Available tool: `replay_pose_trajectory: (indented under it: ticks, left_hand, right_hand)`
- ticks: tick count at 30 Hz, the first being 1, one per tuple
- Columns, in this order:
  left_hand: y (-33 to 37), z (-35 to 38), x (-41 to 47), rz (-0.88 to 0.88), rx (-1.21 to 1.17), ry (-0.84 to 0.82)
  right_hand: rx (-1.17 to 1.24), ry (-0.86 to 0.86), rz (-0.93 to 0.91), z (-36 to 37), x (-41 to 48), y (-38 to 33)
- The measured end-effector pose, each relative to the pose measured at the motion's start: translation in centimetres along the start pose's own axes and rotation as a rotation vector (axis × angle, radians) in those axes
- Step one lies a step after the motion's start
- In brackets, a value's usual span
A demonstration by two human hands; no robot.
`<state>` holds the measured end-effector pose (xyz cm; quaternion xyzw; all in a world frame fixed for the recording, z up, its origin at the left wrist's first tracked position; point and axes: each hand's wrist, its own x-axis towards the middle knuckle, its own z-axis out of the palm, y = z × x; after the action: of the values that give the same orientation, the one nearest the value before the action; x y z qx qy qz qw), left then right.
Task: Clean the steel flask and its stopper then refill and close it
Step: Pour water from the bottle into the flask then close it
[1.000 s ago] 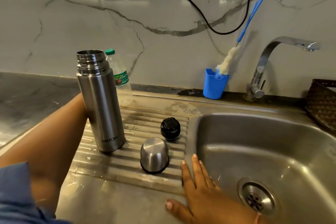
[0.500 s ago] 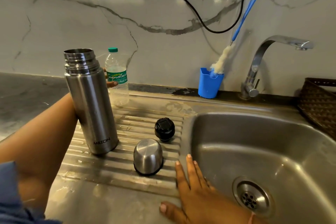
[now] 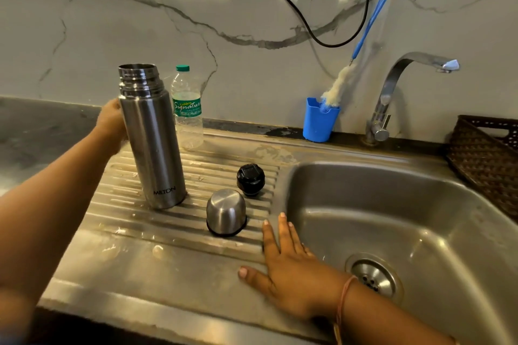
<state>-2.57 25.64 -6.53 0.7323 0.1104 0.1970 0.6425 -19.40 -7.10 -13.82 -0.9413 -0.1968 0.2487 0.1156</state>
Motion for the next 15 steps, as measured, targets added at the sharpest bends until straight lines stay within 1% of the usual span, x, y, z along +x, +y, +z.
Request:
replay_pose_trajectory:
  ticks: [2,4,6,7,9,11,13,15]
  left_hand:
    - [-0.3,-0.4,-1.6,-0.004,-0.106,0.034]
    - [-0.8,-1.0,-3.6,-0.035,-0.241,0.127]
    - [-1.0,-0.9,-6.0,-0.041,-0.405,0.322]
    - [-1.2,-0.7,-7.0,-0.012,-0.455,0.423]
    - [-1.3,0.0,-9.2,0.047,-0.487,0.563]
    - [-1.5,0.8,-11.0,0.103,-0.467,0.596]
    - [-1.3,1.7,-12.1,0.183,-0.406,0.548]
    - [-1.5,2.2,-12.8,0.283,-0.272,0.477]
  right_hand:
    - [0.004,0.008,-0.008,0.2,-0.1,0.2]
    - [-0.001,0.008,-0.014,0.2,-0.1,0.3]
    - [-0.004,0.007,-0.023,0.1,-0.3,0.3]
    - [-0.001,0.003,-0.024,0.1,-0.4,0.2]
    - [0.011,-0.013,-0.015,-0.2,-0.6,0.0]
    - [0.016,-0.044,0.017,-0.6,-0.3,-0.2]
    - [0.019,-0.054,0.048,-1.7,0.1,-0.2]
    - [0.057,0.001,0.041,-3.6,0.1,-0.3]
